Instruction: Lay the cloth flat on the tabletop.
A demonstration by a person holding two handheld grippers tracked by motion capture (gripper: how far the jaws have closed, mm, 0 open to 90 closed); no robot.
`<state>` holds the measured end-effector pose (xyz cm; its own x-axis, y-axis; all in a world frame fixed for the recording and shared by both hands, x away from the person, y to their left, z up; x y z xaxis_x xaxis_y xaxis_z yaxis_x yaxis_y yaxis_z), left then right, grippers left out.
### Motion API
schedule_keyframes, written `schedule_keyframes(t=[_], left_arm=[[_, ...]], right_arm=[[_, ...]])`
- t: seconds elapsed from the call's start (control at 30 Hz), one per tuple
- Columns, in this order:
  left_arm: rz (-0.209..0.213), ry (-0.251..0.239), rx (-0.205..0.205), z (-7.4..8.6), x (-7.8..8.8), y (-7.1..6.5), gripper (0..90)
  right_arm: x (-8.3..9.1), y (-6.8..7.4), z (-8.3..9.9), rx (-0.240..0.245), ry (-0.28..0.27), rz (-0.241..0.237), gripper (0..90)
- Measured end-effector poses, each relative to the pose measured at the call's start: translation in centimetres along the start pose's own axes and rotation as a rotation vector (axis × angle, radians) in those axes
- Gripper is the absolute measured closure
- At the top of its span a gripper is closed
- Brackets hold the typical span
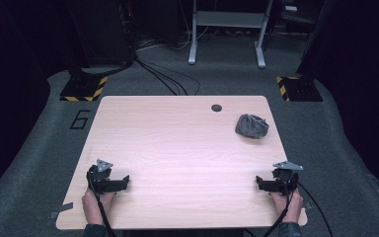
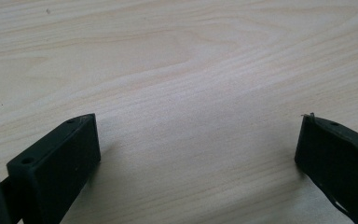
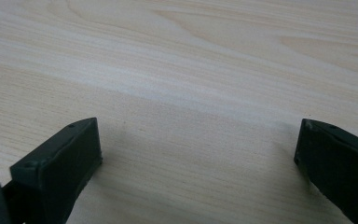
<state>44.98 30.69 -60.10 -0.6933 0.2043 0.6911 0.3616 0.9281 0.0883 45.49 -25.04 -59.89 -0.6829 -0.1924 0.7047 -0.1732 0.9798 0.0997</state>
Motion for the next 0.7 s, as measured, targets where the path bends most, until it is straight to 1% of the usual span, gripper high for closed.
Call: schedule_keyframes(t=[0.13, 0.17, 0.2, 0.23, 0.27, 0.3, 0.4, 0.43, 0.5, 0.53, 0.57, 0.7], left_arm=[[0.001, -0.002, -0.002, 0.0, 0.0, 0.0, 0.0], [0.003, 0.008, -0.010, 0.1, 0.1, 0.0, 0.0], [0.002, 0.006, -0.007, 0.1, 0.0, 0.0, 0.0], [0.001, 0.004, -0.006, 0.1, 0.0, 0.0, 0.0], [-0.001, 0.005, -0.009, 0.1, 0.1, 0.0, 0.0], [-0.001, 0.005, -0.009, 0.1, 0.1, 0.0, 0.0], [0.000, 0.006, -0.006, 0.1, 0.1, 0.0, 0.0], [0.000, 0.006, -0.005, 0.1, 0.1, 0.0, 0.0], [0.001, 0.006, -0.004, 0.1, 0.1, 0.0, 0.0], [0.001, 0.006, -0.005, 0.1, 0.1, 0.0, 0.0], [0.001, 0.006, -0.005, 0.1, 0.1, 0.0, 0.0], [0.000, 0.006, -0.006, 0.1, 0.1, 0.0, 0.0]], right_arm=[[0.0, -0.1, 0.0, -0.007, 0.007, 0.006, 0.0], [0.0, -0.1, 0.0, -0.007, 0.007, 0.006, 0.0], [0.1, -0.1, 0.0, -0.012, 0.011, 0.009, 0.0], [0.0, -0.2, 0.0, -0.003, 0.014, 0.014, 0.0], [0.0, -0.3, 0.0, -0.003, 0.016, 0.014, 0.0], [0.0, -0.2, -0.1, -0.010, 0.019, 0.010, 0.0], [-0.2, -0.2, -0.3, -0.002, 0.032, 0.001, 0.0], [-0.1, -0.1, -0.5, -0.009, 0.037, -0.002, 0.0], [0.1, -0.1, -1.2, -0.003, 0.027, -0.007, 0.0], [0.4, 0.0, -2.1, -0.009, 0.021, -0.021, 0.0], [0.4, 0.0, -2.1, -0.009, 0.021, -0.021, 0.0], [0.6, 0.2, -4.1, -0.009, 0.002, -0.035, 0.0]])
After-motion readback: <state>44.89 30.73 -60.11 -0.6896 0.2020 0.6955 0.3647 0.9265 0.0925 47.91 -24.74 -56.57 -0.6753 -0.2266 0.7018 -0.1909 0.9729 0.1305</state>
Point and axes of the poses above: each handheld gripper's, and its own axes: x roughly backward along the jaws, z roughly out of its underside, y roughly to its left, the point moved 10 cm from there along -x, roughly forward along the jaws, and after that the axes turned 7 degrees about -x, right-handed, at the moved point
